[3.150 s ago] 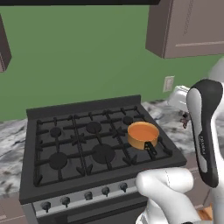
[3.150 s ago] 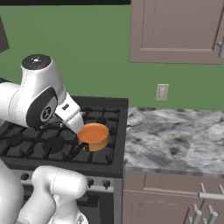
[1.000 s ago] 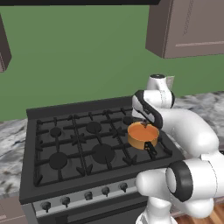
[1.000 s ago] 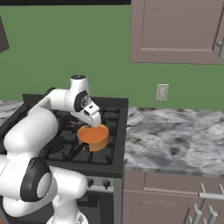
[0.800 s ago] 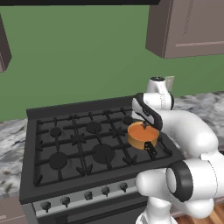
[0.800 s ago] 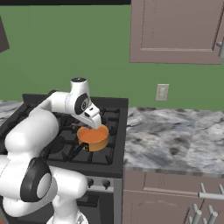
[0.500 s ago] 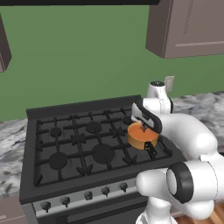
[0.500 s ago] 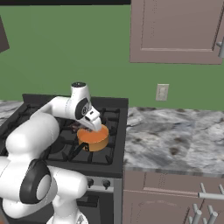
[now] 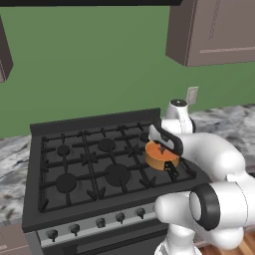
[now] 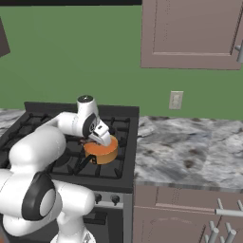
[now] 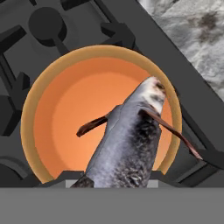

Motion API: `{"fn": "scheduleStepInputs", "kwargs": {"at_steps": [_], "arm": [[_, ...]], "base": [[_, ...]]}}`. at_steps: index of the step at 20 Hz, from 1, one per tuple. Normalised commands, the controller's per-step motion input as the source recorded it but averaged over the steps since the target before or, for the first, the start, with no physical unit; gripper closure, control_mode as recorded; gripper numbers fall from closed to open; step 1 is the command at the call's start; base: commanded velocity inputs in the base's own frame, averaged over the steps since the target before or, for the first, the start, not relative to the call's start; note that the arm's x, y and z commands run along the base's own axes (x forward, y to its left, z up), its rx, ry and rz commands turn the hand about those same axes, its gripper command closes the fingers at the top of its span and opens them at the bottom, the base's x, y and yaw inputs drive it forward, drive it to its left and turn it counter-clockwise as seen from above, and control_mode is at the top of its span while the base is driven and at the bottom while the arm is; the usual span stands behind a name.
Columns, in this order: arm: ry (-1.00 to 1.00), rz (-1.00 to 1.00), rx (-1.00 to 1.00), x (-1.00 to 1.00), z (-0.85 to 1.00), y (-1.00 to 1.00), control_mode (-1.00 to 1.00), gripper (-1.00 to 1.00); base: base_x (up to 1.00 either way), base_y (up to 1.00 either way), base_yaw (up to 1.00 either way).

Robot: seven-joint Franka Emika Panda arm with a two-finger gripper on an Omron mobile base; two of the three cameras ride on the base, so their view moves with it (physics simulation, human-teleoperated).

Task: Retrieve the fish from the fridge and place it on the saucepan with marinade on the stove.

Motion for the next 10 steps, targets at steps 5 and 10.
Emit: {"fn": "scheduleStepInputs", "kwargs": {"at_steps": [5,10], "arm": [[0.0,0.0,0.0,0.15,-0.06,0.0,-1.0,1.0],[0.0,0.0,0.0,0.14,-0.08,0.0,-1.0,1.0]], "base": [[0.0,0.0,0.0],[0.0,0.0,0.0]]}}
